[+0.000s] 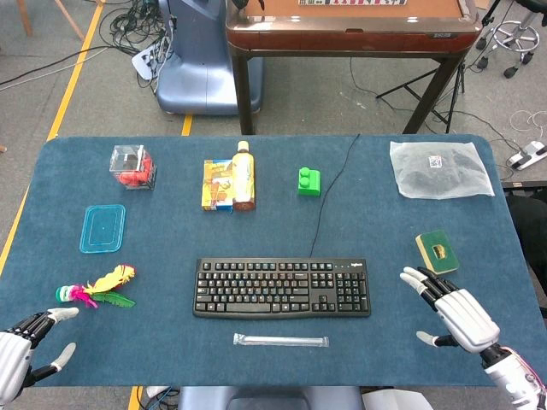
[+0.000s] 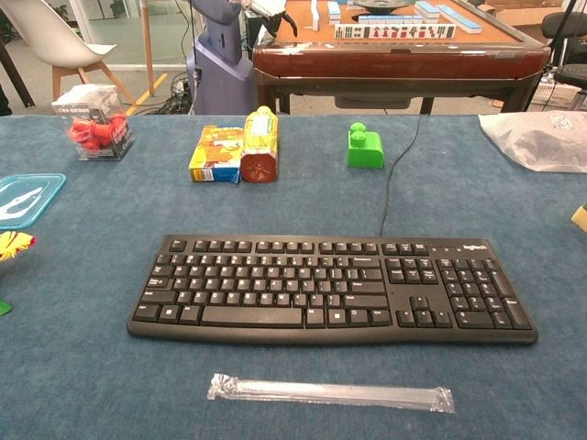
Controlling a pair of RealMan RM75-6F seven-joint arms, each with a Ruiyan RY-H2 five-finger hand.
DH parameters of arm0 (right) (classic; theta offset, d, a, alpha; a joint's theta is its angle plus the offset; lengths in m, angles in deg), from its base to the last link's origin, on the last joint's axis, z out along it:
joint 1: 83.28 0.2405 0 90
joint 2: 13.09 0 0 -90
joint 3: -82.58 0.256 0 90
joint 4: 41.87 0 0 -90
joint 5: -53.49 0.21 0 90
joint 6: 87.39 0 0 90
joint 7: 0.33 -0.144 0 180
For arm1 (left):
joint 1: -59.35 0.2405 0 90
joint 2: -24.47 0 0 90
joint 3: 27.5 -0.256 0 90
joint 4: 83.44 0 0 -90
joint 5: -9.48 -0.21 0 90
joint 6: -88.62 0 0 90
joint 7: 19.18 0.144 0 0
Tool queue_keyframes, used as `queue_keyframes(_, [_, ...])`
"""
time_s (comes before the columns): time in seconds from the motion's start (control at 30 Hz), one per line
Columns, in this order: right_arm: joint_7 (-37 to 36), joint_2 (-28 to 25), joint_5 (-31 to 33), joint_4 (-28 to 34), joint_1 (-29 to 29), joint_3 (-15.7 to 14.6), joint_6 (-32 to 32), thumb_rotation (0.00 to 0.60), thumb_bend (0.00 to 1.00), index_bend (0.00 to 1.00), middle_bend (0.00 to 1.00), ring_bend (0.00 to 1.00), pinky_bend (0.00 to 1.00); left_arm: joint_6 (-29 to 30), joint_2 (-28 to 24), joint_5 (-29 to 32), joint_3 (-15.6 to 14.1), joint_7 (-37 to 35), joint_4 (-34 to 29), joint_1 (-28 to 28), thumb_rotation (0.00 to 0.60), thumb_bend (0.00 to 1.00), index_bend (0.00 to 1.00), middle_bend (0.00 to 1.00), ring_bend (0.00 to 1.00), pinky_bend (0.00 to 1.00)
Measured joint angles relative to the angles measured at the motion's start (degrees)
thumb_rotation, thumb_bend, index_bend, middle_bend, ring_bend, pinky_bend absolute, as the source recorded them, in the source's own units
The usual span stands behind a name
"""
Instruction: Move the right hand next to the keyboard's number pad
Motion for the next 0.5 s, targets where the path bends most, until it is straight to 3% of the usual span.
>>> queue_keyframes(0.33, [0.36, -0.27, 0.41, 0.46, 0.06, -0.08, 0.55, 0.600, 0.00, 0.00, 0.00, 0.00, 0.22, 0.00, -0.05, -0.07, -0.02, 0.26, -0.15, 0.13, 0.600, 0.26, 0.31, 0.36, 0.38, 0.53])
queue_keyframes(0.5, [0.74, -0.17, 0.42, 0.69, 0.37, -0.06, 1.14, 0.600, 0.00, 0.00, 0.05, 0.00, 0.22, -0.26, -0.10, 0.05, -0.01, 0.39, -0.24, 0.11, 0.600, 0.26, 0.31, 0.36, 0.38, 0.53])
